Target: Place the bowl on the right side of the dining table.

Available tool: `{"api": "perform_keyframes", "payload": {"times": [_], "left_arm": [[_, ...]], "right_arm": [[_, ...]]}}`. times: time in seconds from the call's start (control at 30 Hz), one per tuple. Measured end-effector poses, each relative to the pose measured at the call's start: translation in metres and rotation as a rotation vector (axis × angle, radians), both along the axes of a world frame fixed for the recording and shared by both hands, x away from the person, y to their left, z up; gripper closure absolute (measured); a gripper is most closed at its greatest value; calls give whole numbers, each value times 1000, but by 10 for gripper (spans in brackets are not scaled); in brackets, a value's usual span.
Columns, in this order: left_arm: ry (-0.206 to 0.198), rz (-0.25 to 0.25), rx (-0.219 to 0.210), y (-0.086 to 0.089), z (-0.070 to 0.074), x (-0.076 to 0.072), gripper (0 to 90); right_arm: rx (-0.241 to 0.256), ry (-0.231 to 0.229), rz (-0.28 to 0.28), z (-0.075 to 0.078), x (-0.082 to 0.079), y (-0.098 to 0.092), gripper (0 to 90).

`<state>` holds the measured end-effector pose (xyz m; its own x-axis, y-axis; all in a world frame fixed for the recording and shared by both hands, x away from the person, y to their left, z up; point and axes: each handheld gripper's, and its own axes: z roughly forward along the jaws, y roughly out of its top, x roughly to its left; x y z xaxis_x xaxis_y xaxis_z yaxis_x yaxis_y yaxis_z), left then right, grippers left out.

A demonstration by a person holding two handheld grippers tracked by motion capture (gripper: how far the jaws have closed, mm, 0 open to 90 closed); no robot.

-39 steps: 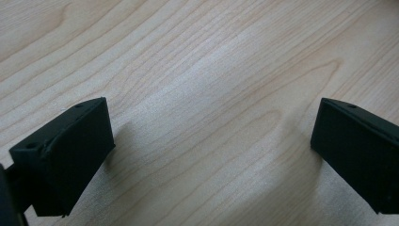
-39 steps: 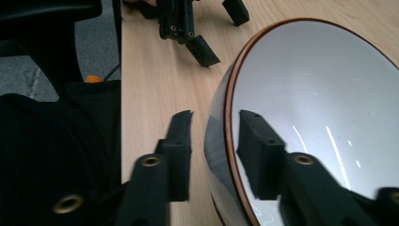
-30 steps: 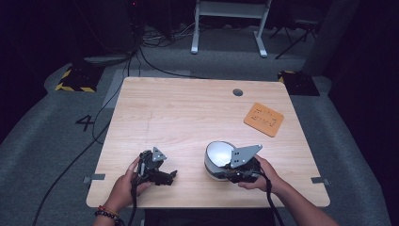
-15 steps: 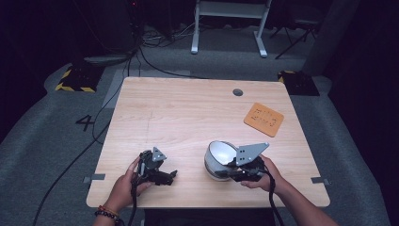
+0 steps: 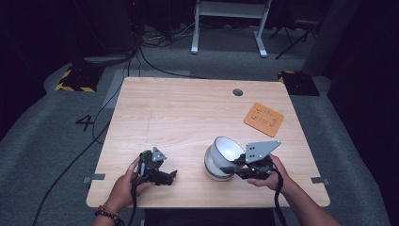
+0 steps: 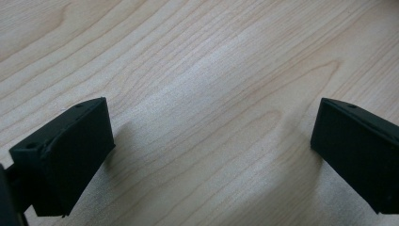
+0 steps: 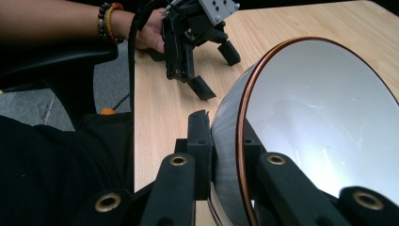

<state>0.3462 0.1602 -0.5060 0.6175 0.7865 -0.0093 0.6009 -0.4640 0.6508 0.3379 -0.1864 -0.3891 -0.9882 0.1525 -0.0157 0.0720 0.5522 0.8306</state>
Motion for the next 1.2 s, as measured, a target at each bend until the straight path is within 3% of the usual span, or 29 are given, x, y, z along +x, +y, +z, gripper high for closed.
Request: {"api": "perform_keyframes", "payload": {"times": [0.6, 0.77, 1.2], "left_arm": [[-1, 0, 0, 0, 0, 0, 0], [1, -1, 1, 0, 0, 0, 0], [2, -1, 0, 0, 0, 0, 0]], "right_arm": [[40, -57, -117, 22, 6, -41, 814], [38, -93, -181, 28, 10, -55, 815], [33, -120, -275, 28, 22, -75, 815]]}}
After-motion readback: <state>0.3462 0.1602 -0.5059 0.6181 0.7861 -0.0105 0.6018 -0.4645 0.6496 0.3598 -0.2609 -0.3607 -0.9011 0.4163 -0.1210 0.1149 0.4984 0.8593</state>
